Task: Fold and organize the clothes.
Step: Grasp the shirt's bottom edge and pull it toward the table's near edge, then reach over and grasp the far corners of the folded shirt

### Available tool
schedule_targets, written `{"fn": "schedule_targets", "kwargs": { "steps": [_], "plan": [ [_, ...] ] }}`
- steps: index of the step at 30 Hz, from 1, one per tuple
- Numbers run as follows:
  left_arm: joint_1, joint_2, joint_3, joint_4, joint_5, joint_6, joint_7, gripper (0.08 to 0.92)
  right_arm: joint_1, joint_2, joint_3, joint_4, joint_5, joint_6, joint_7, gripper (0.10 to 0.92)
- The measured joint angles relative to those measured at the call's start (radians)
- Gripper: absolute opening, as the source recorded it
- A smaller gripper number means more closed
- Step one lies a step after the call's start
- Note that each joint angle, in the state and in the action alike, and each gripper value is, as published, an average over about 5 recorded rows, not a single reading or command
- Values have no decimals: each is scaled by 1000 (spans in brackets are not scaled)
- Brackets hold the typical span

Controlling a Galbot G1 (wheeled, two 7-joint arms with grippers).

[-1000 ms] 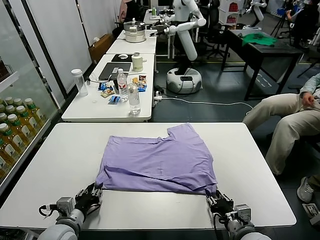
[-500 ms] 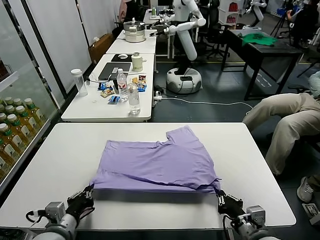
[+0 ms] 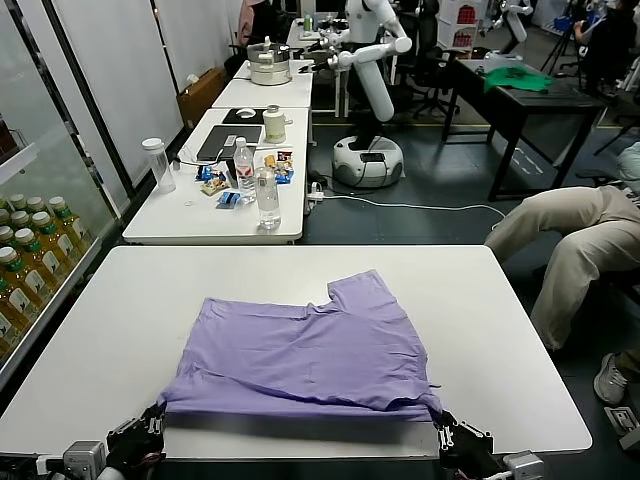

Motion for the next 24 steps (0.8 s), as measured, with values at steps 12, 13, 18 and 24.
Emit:
{"fn": "schedule_targets", "kwargs": {
  "steps": [12,13,18,24],
  "plan": [
    [-181,37,-16,51,-20,-1,77,627,479,44,-163,-213,55,-45,25,741],
    [-210,44,-8,71,-21,0,86,644,530,54,-188,-247,55,-47,25,769],
    [-362,80,44,188,-23,-3,130,792,767,116,-302,-443,42,-52,26,819],
    [-525,102,119,340,-9,-26,179,822,997,211,-396,-696,6,-40,26,823]
  ]
}}
